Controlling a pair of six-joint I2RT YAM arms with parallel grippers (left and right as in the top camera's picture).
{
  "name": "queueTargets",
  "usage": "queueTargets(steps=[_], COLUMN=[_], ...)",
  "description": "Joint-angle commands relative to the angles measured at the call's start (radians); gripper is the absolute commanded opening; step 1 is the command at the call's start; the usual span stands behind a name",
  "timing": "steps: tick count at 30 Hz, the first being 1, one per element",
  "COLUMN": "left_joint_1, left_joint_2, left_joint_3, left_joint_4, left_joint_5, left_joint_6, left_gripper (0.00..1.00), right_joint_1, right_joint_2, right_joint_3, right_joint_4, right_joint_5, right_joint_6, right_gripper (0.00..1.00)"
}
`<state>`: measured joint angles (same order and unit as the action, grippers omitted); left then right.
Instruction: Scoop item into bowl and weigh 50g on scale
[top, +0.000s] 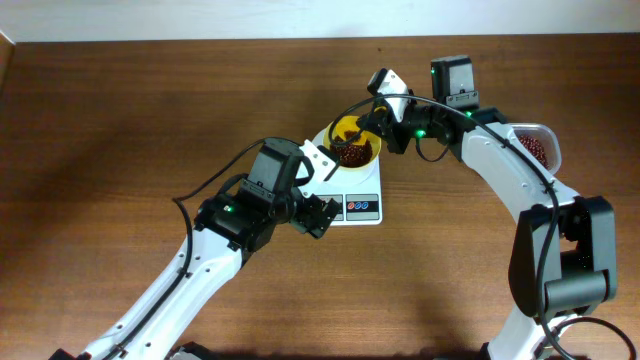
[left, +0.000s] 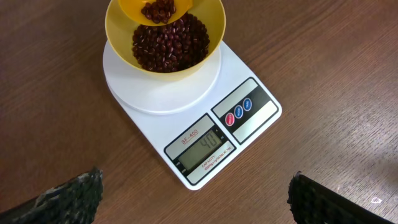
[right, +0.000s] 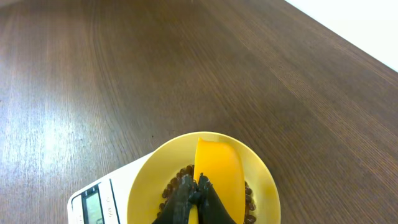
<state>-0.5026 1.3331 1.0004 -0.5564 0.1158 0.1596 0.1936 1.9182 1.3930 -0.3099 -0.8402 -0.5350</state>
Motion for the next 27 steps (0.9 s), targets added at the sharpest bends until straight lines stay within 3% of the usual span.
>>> queueTargets(steps=[1, 20, 27], left_joint_1=[0.003, 0.003, 0.003], left_joint_2=[-0.021, -0.021, -0.021], left_joint_3=[0.001, 0.001, 0.001], left_joint_4=[0.002, 0.002, 0.002], left_joint_5=[0.01, 0.01, 0.01], left_joint_6=[-0.012, -0.012, -0.012], left_gripper=[0.99, 0.99, 0.99], right_joint_1=[0.011, 0.012, 0.012], right_joint_2=[0.003, 0.003, 0.003], right_joint_3=[-0.003, -0.003, -0.003], right_joint_4=[0.003, 0.008, 0.01], right_joint_5=[-0.029, -0.081, -0.103], right_joint_6=[-0.012, -0.17, -0.301], right_gripper=[0.04, 0.04, 0.04])
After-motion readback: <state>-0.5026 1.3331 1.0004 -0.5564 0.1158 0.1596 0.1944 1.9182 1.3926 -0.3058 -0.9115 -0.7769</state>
